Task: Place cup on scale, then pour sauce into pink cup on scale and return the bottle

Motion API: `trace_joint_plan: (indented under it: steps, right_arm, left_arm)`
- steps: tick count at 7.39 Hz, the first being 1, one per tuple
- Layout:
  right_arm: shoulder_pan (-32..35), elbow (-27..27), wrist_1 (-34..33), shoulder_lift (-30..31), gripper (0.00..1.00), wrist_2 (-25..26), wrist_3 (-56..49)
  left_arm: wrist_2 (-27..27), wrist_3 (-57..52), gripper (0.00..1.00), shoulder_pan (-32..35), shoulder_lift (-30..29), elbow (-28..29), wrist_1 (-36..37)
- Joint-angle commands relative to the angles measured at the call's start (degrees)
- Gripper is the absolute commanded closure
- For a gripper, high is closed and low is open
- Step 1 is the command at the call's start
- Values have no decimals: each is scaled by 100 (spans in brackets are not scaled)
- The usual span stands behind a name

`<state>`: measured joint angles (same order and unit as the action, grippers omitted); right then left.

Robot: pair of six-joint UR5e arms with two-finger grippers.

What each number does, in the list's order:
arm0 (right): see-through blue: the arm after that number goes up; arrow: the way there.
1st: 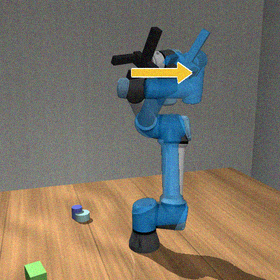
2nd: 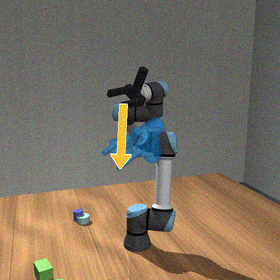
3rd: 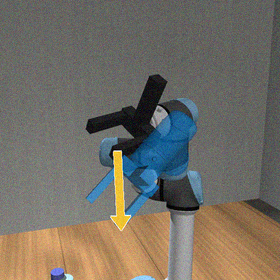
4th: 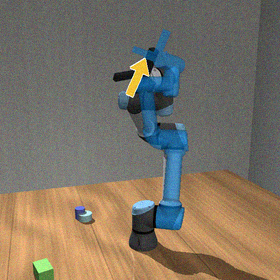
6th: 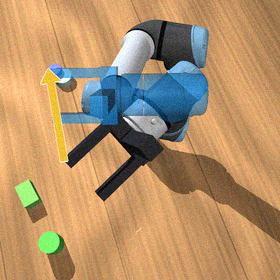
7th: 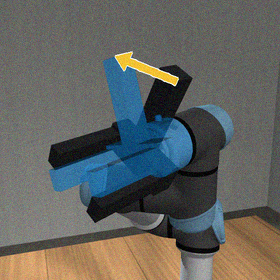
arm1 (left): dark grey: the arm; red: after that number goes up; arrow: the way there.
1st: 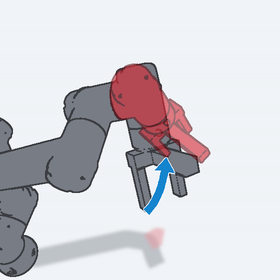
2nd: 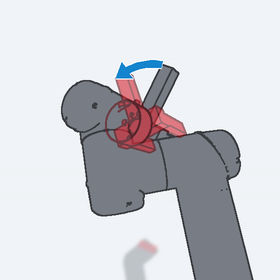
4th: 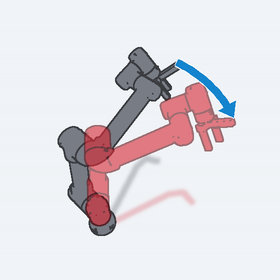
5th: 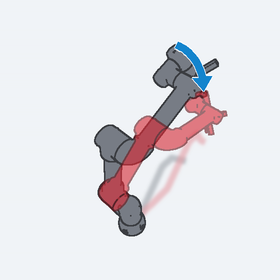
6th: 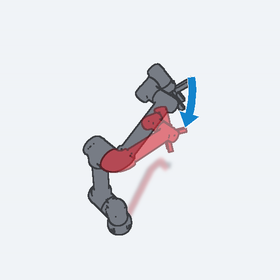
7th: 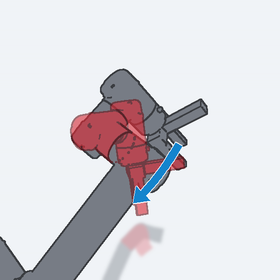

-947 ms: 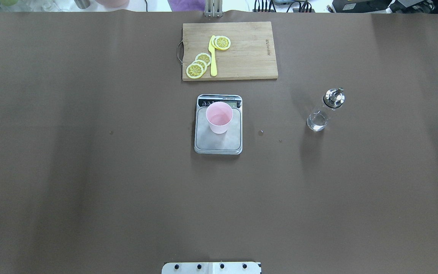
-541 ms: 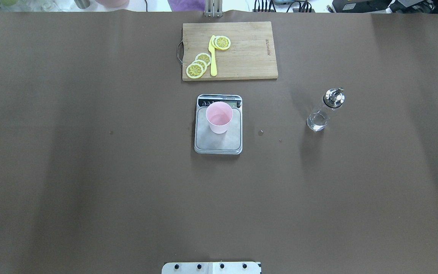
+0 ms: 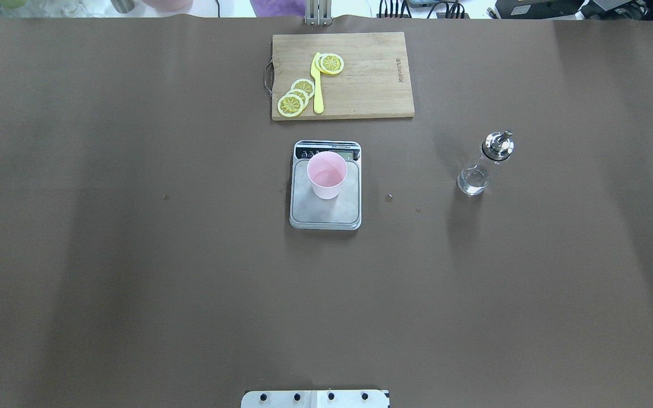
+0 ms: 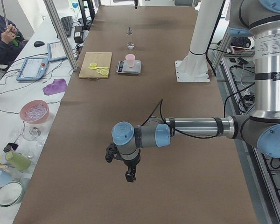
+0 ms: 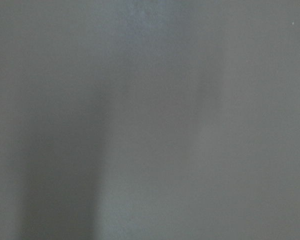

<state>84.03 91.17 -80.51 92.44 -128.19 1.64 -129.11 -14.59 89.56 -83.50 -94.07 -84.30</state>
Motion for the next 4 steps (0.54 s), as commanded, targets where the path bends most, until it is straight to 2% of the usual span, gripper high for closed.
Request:
trace_joint_plan:
  steps: [1,4]
  right_arm:
    - [-44,111,-17,-15,0,5,-14]
    - [-45,497,-404,124,0,-31,-5]
  left_arm:
    - [-9,-9,1,9,-60,-32,18]
    - [-298,-26,1,157,-193,-469,458]
